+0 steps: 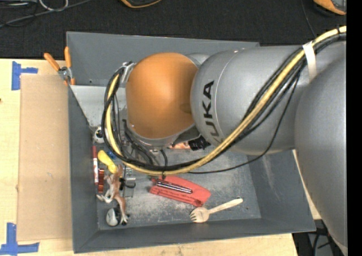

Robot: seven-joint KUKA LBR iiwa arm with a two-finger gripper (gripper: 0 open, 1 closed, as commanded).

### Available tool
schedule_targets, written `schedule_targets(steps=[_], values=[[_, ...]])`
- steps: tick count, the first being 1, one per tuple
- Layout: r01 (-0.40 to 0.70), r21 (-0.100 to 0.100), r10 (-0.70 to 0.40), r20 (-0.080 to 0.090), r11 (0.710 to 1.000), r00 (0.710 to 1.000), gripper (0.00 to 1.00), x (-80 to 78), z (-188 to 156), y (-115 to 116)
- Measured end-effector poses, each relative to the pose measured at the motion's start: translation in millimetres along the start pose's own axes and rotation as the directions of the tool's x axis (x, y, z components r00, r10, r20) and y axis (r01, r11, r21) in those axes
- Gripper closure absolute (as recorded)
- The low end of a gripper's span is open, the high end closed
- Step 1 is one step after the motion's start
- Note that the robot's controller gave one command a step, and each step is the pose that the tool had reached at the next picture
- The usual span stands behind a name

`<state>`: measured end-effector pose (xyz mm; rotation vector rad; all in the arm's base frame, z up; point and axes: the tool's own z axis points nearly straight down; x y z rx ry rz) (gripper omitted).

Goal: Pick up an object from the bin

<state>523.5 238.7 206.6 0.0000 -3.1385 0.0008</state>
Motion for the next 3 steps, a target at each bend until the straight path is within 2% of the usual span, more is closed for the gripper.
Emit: schedule_targets(steps=[1,2,3], values=[[0.092,-0.001,-0.092,0.004,0.996,0.996,0.0,-8.7,54.5,4.6],[0.065,-0.002,-0.065,0.004,0.998,0.998,0.0,-1.7,92.1,-69.6],[0.275,-0.003,-0.275,-0.002,0.961,0.961,0.0,18.5,111.5,-80.2]])
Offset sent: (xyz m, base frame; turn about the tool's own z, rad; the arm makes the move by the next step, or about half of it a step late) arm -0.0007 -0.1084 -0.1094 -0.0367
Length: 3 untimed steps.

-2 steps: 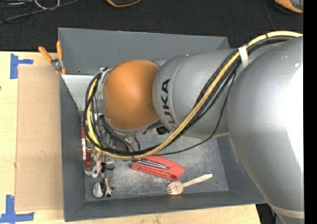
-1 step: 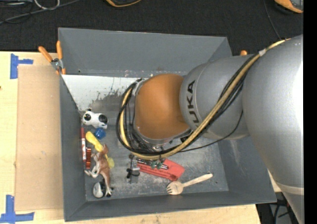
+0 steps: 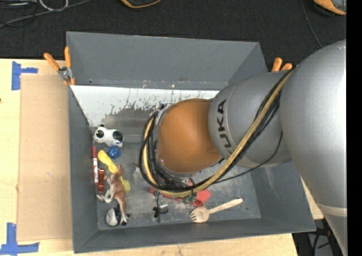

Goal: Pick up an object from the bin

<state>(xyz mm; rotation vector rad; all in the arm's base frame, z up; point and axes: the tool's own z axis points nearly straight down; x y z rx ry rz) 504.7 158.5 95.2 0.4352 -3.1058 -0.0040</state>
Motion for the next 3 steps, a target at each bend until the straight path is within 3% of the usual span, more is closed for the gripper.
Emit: schedule_targets(steps=[1,2,3], values=[[-0.004,0.001,0.004,0.001,1.0,1.0,0.0,29.5,-21.5,-73.0],[0.05,-0.004,-0.05,0.003,0.999,0.999,0.0,55.3,-8.9,-73.7],[-0.013,-0.002,0.013,0.008,1.0,1.0,0.0,33.9,21.7,-128.2]])
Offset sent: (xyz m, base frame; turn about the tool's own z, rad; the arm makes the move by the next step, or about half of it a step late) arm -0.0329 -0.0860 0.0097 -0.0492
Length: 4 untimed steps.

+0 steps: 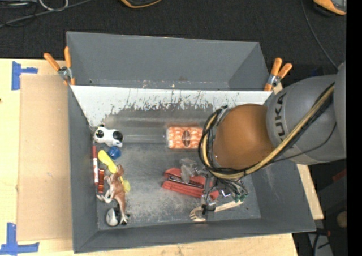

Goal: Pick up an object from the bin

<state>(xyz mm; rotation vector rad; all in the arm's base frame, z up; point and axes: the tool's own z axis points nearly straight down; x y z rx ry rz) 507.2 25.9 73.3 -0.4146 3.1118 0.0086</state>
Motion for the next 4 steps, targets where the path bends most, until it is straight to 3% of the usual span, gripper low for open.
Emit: schedule_targets(steps=[1,2,3,4], values=[[-0.148,-0.004,0.148,0.004,0.989,0.989,1.0,7.4,-4.6,24.1],[-0.149,-0.004,0.149,0.004,0.989,0.989,1.0,7.3,-4.9,23.9],[-0.138,-0.004,0.138,0.004,0.99,0.99,1.0,6.7,-27.8,19.6],[-0.095,-0.004,0.095,-0.004,0.996,0.996,1.0,-4.1,-104.5,17.1]])
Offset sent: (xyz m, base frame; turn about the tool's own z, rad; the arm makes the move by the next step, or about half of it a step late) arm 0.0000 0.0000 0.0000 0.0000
